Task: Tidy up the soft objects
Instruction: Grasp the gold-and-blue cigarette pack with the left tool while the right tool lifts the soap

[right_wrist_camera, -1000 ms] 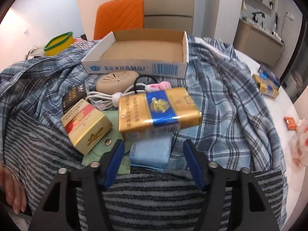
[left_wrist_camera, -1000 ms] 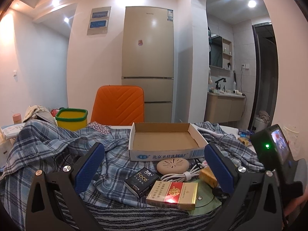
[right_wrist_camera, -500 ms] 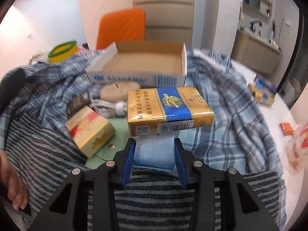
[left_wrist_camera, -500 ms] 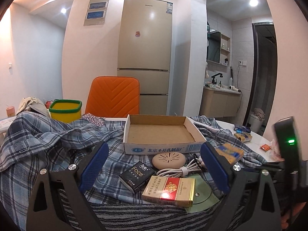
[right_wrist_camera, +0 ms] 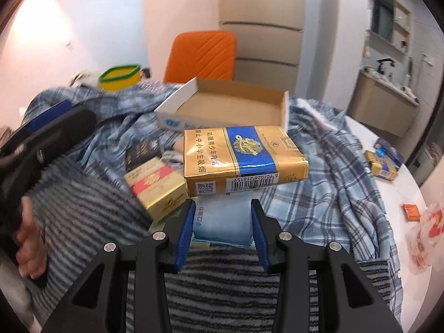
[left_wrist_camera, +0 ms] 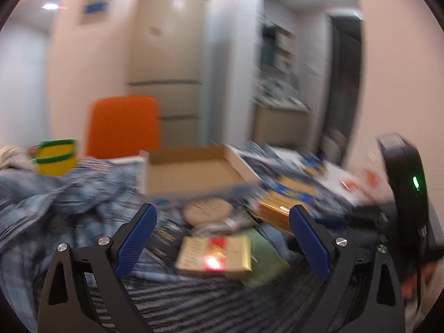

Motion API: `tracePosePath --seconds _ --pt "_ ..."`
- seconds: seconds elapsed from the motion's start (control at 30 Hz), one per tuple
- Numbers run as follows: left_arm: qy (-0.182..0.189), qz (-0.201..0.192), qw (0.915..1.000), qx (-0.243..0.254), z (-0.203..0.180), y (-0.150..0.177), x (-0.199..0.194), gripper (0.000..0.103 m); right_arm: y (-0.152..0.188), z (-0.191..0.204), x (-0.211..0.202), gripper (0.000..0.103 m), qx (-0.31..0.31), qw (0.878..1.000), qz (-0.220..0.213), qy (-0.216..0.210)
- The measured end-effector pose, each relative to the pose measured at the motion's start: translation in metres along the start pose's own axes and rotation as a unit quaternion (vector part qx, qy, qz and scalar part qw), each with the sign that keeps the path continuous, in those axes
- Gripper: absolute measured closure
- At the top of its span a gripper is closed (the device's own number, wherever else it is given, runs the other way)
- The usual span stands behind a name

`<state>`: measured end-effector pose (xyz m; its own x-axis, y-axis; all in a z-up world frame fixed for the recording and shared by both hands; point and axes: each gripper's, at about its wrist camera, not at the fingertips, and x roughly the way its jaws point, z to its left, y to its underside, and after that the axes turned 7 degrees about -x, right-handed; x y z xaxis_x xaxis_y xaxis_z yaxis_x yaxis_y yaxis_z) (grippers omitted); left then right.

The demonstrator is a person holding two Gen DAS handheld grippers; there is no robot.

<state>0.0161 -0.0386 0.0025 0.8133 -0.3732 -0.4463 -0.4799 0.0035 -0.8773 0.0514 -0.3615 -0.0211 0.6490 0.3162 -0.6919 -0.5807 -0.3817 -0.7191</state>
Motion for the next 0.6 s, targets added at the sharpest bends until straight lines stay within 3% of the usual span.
tracePosePath --seconds 0.07,0.2,0.33,0.43,0.6 --pt "0.013 0.024 0.9995 0.018 -0.003 0.001 0.005 0.007 0.000 0.003 0.000 0.062 -0.019 1.000 0.005 -0.019" --pt "0.068 0.083 0.9936 -0.034 0.005 -0.003 0.019 0.007 -0.001 0.006 0.000 0.062 -0.053 0.996 0.018 -0.067" --pt "0.072 0.099 0.9923 -0.017 0.000 -0.005 0.022 0.009 0.002 0.012 0.002 0.062 -0.061 0.995 0.023 -0.077" --pt "0.107 0.132 0.9850 -0.029 -0.002 -0.004 0.030 0.011 0.004 0.018 0.001 0.062 -0.072 0.993 0.021 -0.087" --pt "0.092 0.123 0.9880 0.011 -0.013 -0.003 0.032 0.011 0.004 0.022 0.004 0.062 -0.080 0.992 0.025 -0.099"
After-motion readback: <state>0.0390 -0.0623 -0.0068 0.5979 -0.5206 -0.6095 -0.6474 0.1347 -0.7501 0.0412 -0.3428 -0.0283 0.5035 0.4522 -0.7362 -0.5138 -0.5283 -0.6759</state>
